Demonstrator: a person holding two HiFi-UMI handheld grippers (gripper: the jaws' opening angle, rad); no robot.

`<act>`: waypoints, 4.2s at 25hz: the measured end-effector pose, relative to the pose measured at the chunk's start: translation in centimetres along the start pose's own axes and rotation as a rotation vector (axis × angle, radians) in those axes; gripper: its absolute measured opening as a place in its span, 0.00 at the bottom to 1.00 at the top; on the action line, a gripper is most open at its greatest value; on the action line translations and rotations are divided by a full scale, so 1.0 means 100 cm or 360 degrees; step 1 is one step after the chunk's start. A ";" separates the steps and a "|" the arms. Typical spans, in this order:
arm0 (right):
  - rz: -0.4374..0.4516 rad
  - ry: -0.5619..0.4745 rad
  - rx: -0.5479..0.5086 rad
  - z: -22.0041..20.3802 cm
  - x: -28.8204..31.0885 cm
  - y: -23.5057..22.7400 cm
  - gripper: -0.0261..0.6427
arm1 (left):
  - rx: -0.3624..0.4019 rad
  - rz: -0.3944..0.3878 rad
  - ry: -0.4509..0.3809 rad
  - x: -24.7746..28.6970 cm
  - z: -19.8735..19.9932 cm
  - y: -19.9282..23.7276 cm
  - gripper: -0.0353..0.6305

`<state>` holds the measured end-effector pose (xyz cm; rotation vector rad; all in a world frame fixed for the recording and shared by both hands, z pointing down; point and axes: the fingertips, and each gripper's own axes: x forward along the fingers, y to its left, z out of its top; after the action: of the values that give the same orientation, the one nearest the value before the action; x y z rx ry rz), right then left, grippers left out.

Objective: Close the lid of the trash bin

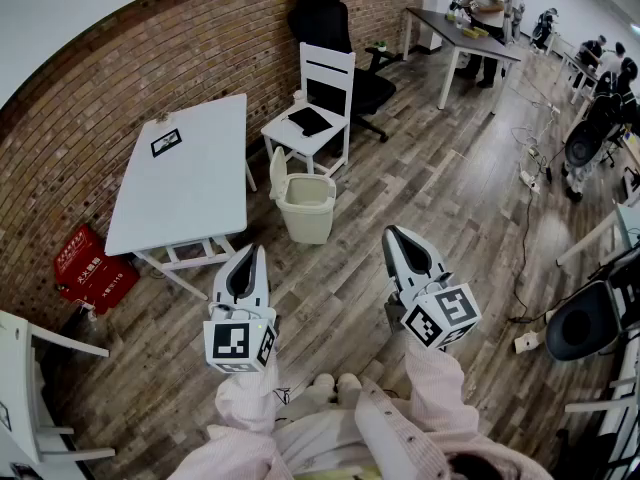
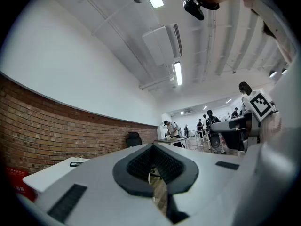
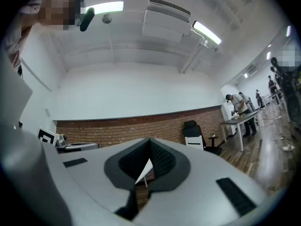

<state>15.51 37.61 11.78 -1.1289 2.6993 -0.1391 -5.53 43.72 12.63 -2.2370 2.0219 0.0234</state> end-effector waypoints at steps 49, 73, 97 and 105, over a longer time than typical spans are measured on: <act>0.0010 0.0139 0.0087 -0.052 0.079 -0.095 0.04 | -0.0220 0.0071 0.0165 0.114 -0.072 0.008 0.46; -0.0056 0.0159 0.0119 -0.086 0.260 -0.151 0.04 | -0.0265 0.0042 0.0213 0.271 -0.117 0.124 0.46; 0.0026 0.0443 0.0258 -0.160 0.415 -0.228 0.04 | -0.0440 0.0128 0.0508 0.401 -0.212 0.178 0.46; 0.0099 0.0560 0.0299 -0.186 0.470 -0.268 0.04 | -0.0500 0.0207 0.0619 0.449 -0.247 0.183 0.46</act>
<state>-2.33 -14.62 26.93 -1.0460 2.9377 -0.6218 -20.79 -5.02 31.27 -2.4426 2.5192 -0.0961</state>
